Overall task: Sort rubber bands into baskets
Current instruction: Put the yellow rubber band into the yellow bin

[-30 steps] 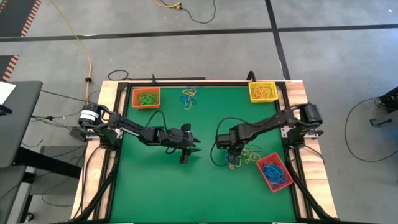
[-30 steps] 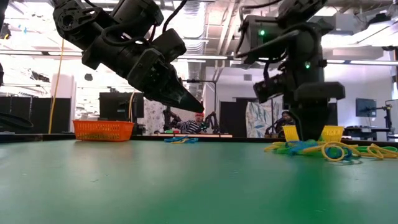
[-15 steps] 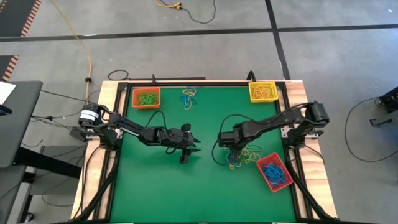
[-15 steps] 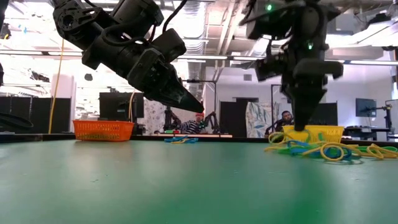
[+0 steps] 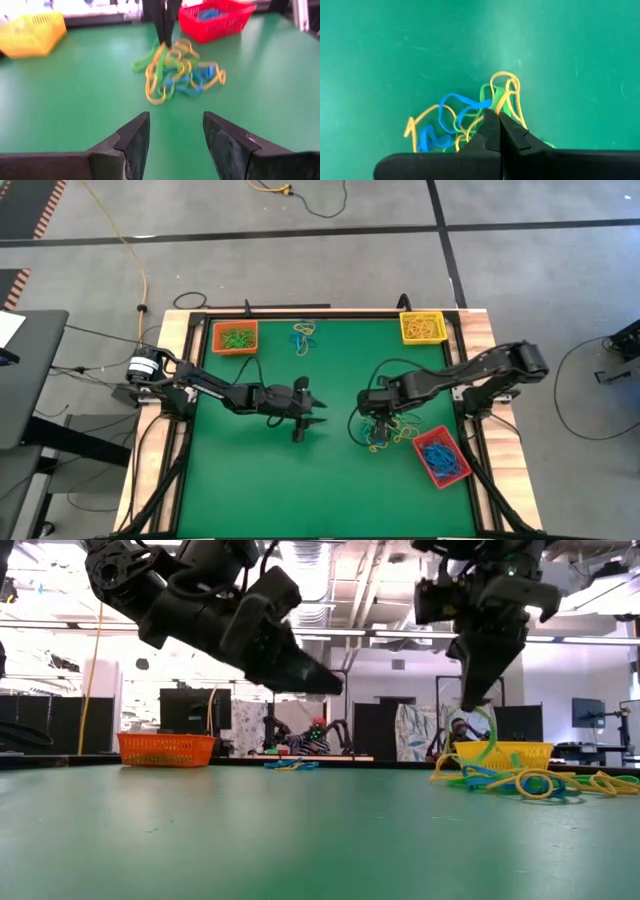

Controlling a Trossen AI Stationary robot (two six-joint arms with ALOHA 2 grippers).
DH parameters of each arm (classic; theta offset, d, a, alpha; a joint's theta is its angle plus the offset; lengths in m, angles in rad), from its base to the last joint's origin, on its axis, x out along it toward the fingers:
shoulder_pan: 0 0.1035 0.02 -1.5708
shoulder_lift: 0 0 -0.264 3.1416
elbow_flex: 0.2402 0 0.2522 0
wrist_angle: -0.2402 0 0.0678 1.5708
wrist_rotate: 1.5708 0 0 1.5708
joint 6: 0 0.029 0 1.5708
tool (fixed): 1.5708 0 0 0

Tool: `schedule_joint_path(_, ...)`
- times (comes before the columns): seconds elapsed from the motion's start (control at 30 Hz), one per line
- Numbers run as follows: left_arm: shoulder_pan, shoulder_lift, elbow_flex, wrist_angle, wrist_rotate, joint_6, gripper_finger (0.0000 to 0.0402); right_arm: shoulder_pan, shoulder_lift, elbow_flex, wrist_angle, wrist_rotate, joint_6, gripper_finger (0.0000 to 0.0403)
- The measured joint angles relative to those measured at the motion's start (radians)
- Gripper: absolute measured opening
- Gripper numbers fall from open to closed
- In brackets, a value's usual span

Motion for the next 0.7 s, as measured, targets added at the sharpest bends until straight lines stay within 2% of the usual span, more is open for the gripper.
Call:
schedule_joint_path(0.17, 0.000, 0.000, 0.000, 0.104, 0.002, 0.039, 0.0175, 0.023, -0.016, 0.000, 0.051, 0.002, -0.050, 0.0016)
schedule_joint_path(0.37, 0.007, 0.002, 0.019, 0.135, 0.069, 0.083, 0.0175, 0.060, -0.020, 0.000, 0.093, 0.001, -0.131, 0.0016)
schedule_joint_path(0.5, 0.020, 0.066, 0.076, 0.131, 0.106, 0.079, 0.0175, 0.066, -0.020, 0.000, 0.124, -0.002, -0.169, 0.0016)
schedule_joint_path(0.7, 0.035, 0.216, 0.174, 0.126, 0.076, 0.061, 0.0175, 0.087, -0.020, 0.030, 0.128, -0.002, -0.192, 0.0016)
